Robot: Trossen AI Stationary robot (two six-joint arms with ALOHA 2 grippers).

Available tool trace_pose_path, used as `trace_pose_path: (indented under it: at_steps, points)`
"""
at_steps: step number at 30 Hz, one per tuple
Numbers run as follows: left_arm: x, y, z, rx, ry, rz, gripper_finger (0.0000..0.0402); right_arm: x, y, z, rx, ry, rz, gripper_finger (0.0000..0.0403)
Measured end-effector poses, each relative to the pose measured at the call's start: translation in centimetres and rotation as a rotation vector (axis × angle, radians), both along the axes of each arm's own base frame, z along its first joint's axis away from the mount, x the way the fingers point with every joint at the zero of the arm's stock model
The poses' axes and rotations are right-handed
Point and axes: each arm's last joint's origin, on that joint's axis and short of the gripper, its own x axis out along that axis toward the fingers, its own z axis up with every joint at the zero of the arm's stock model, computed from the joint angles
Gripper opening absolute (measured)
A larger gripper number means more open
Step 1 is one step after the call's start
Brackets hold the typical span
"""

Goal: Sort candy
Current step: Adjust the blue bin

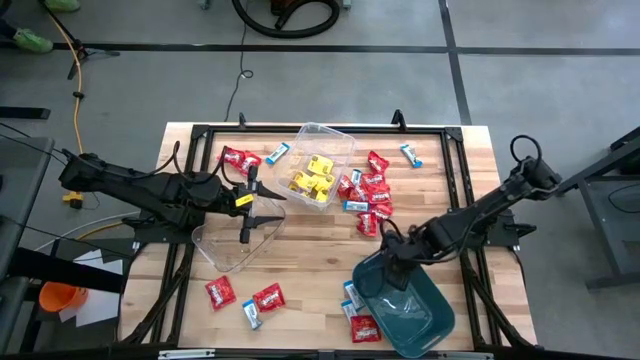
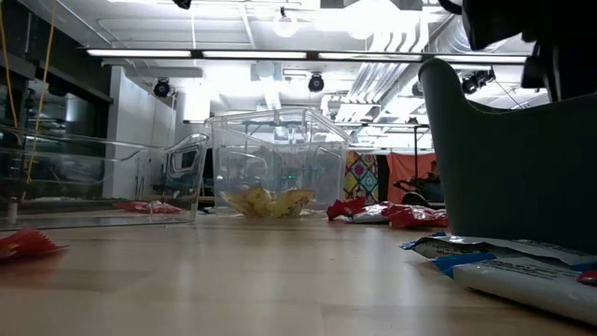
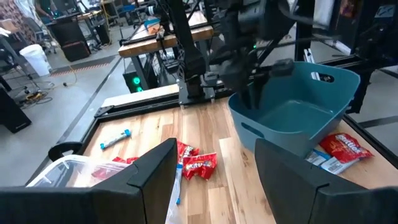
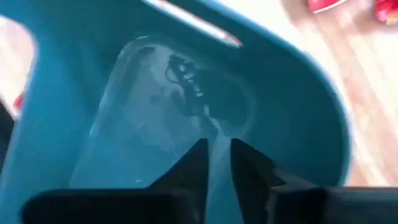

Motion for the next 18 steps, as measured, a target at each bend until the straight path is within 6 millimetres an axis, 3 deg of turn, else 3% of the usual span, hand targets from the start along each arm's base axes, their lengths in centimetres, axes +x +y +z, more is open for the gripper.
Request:
trace_pose_path:
  at_steps: [4, 13, 18]
  points:
    - [0.0, 0.0, 0.0, 0.008, 0.0, -0.002, 0.0205, 0.3, -0.7, -0.1, -0.025, -0.002, -0.014, 0.0007]
    - [0.0, 0.0, -0.1, 0.009, 0.01, -0.002, 0.0205, -2.6, -2.3, -0.3, -0.12, 0.341, -0.178, 0.0002]
    - [0.0, 0.0, -0.2, 0.003, 0.018, 0.0, 0.0205, -3.7, -2.7, -0.1, -0.203, 0.432, -0.204, 0.0002]
